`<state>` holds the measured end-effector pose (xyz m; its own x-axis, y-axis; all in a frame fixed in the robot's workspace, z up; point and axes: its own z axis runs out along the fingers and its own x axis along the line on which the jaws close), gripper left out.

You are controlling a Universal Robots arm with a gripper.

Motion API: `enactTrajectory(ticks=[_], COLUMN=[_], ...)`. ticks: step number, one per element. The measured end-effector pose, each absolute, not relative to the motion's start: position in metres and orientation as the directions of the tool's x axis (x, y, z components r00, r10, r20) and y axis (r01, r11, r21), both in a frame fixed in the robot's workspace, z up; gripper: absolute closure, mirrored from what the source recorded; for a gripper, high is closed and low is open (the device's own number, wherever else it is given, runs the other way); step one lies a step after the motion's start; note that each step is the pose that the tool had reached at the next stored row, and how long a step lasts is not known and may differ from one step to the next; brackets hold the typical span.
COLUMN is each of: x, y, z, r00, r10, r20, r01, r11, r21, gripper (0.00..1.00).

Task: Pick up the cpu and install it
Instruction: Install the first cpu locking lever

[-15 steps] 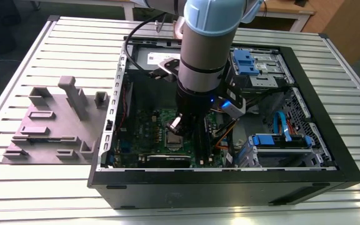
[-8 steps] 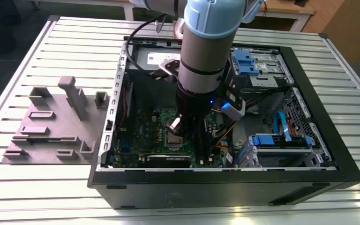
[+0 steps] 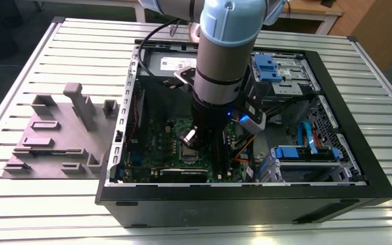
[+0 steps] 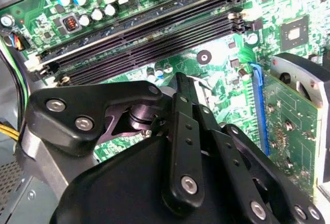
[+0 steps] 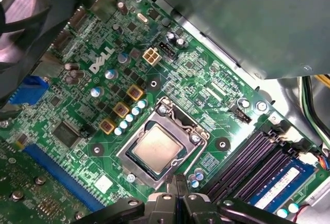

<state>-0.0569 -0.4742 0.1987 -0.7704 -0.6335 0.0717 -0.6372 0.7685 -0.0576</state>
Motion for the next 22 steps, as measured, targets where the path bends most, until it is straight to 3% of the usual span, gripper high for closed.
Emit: enactTrajectory(ticks=[22], x=[-0.057], y=[-0.477], z=[0.187], r00=[-0.807], r10=[-0.586], r20=[0.069], r01=[-0.59], r11=[0.805], r21=[-0.057], gripper=[0.9])
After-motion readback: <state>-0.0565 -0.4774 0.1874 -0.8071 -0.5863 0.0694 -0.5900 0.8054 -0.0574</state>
